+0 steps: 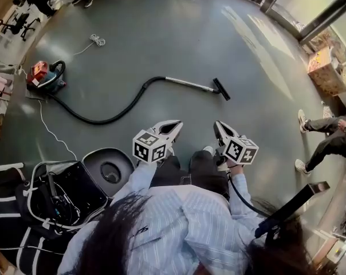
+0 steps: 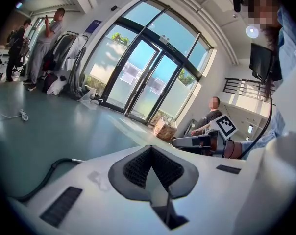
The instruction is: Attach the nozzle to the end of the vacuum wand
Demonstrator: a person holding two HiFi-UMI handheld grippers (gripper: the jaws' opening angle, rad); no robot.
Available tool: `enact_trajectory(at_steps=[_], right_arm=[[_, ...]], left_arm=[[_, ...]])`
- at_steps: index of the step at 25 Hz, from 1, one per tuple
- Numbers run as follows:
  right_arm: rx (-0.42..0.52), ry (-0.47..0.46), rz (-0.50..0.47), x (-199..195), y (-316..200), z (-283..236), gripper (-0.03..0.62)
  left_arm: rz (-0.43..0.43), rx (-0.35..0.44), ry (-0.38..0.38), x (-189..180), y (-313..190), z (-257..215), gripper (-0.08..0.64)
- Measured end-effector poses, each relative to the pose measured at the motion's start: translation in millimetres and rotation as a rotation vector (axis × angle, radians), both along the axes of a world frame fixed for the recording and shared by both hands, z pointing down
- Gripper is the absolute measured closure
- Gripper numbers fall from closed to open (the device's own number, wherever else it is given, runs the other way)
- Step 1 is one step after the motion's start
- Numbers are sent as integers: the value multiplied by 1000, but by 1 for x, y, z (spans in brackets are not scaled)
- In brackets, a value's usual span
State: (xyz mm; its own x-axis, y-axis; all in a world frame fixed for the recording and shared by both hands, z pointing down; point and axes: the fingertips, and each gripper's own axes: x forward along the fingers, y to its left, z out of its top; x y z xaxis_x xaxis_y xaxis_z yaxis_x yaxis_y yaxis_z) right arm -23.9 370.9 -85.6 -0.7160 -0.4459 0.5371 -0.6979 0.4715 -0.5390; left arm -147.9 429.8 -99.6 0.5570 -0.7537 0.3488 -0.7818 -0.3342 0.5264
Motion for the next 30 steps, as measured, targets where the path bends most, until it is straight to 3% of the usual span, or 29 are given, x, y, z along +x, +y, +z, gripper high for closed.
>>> enact_trajectory(at_steps=[5, 12, 17, 22, 30], right_arm=[[43, -1, -34, 27, -13, -16, 588], [106, 94, -206, 95, -11, -24, 588], [96, 95, -240, 123, -8, -16, 588], [72, 78, -277, 130, -16, -15, 588], [77, 42, -325, 94, 2, -13, 588]], left_arm=[[-54, 29, 8, 35, -1, -14, 555], [-185, 29, 40, 117, 3, -16, 555], [-202, 14, 16, 151, 12, -10, 555], [-230, 11, 16, 166, 4, -17, 555], [-260, 26, -15, 142, 23, -16, 555]])
